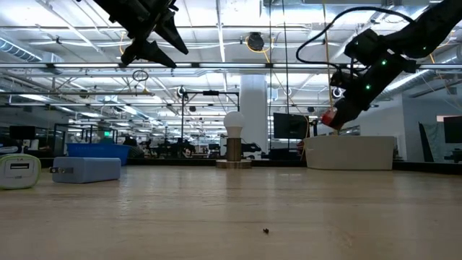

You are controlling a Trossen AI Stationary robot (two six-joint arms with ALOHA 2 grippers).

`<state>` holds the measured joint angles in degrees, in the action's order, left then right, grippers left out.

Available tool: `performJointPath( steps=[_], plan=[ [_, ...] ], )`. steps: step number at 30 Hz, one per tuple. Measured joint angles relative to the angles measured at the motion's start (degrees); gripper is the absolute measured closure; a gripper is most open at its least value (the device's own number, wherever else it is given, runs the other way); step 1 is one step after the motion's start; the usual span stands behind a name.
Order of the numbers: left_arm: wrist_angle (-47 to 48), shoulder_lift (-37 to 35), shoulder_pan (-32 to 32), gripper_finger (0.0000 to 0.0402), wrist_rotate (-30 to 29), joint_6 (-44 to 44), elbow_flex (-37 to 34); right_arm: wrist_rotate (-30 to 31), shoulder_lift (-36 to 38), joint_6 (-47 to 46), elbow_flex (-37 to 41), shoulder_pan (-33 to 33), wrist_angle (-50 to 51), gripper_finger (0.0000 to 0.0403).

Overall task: Pick & Place Office items
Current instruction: Put the red charger adapter into the gray bin

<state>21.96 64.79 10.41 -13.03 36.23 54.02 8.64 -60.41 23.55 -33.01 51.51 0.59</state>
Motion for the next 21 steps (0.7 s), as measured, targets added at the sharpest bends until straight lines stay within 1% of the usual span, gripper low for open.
performJointPath(
  steps=[6, 13, 18, 21],
  plan=[
    [0.00, 0.01, 0.00, 0.0183, 0.00, 0.00, 0.00, -1.12, -2.93, -0.16, 0.28, 0.28, -3.12, 0.0194],
    [0.00, 0.02, 0.00, 0.0183, 0.02, 0.00, 0.00, -1.46, -5.62, -1.69, 0.28, 0.26, -3.38, 0.0194],
    [0.00, 0.02, 0.00, 0.0183, 0.00, 0.00, 0.00, -1.46, -6.06, -2.01, 0.28, 0.26, -3.40, 0.0194],
    [0.02, 0.02, 0.00, 0.0183, 0.00, 0.00, 0.00, -1.46, -6.07, -3.11, 0.28, 0.26, -3.39, 0.0183]
  ],
)
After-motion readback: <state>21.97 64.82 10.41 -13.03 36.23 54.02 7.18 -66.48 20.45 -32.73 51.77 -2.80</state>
